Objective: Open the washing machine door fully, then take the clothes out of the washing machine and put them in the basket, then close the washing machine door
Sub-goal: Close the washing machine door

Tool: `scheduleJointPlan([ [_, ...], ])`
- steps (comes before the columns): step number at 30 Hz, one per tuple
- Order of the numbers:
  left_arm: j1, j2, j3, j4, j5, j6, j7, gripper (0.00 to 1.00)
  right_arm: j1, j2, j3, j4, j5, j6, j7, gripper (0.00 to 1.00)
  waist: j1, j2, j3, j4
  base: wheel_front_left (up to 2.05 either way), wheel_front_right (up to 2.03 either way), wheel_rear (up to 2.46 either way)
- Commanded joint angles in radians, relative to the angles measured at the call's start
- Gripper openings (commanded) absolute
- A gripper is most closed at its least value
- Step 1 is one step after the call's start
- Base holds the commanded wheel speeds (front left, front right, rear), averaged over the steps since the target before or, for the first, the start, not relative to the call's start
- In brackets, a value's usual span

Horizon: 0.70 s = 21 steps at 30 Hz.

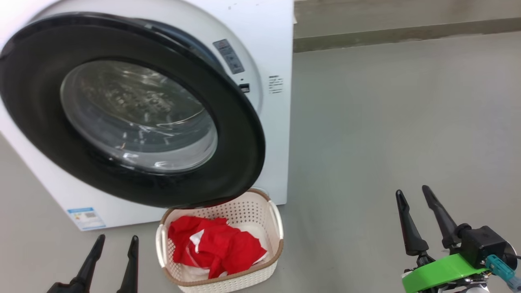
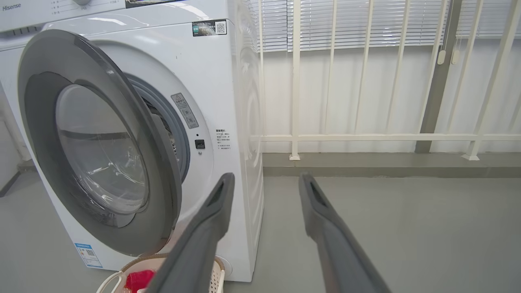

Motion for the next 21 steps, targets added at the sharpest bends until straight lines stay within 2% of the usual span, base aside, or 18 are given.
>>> scheduleJointPlan([
  [1, -0.045, 0.009, 0.031, -0.024, 0.006, -0.005, -0.009, 1.00, -0.033, -0.006, 0.020, -0.022, -0.017, 0.006, -0.006, 0.37, 0.0000, -0.0001, 0.013, 0.030, 0.00, 0.00, 0.00],
  [3, -0.052, 0.003, 0.025, -0.029, 0.011, -0.005, -0.009, 1.00, -0.047, -0.006, 0.028, -0.017, -0.028, 0.006, -0.006, 0.30, 0.0000, -0.0001, 0.022, 0.056, 0.00, 0.00, 0.00],
  [7, -0.063, -0.005, 0.007, -0.037, 0.020, -0.005, -0.009, 1.00, -0.092, -0.006, 0.052, 0.001, -0.043, 0.006, -0.006, 0.00, 0.0000, -0.0001, 0.041, 0.111, 0.00, 0.00, 0.00],
  [12, -0.082, 0.003, -0.019, -0.043, 0.018, -0.006, -0.009, 1.00, -0.171, -0.006, 0.084, 0.035, -0.052, 0.006, -0.006, 0.00, 0.0000, -0.0001, 0.064, 0.174, 0.00, 0.00, 0.00],
  [21, -0.124, 0.018, -0.061, -0.055, -0.002, -0.006, -0.009, 1.00, -0.352, -0.018, 0.176, 0.167, -0.028, 0.006, -0.006, 0.00, 0.0000, -0.0001, 0.121, 0.266, 0.00, 0.00, 0.00],
])
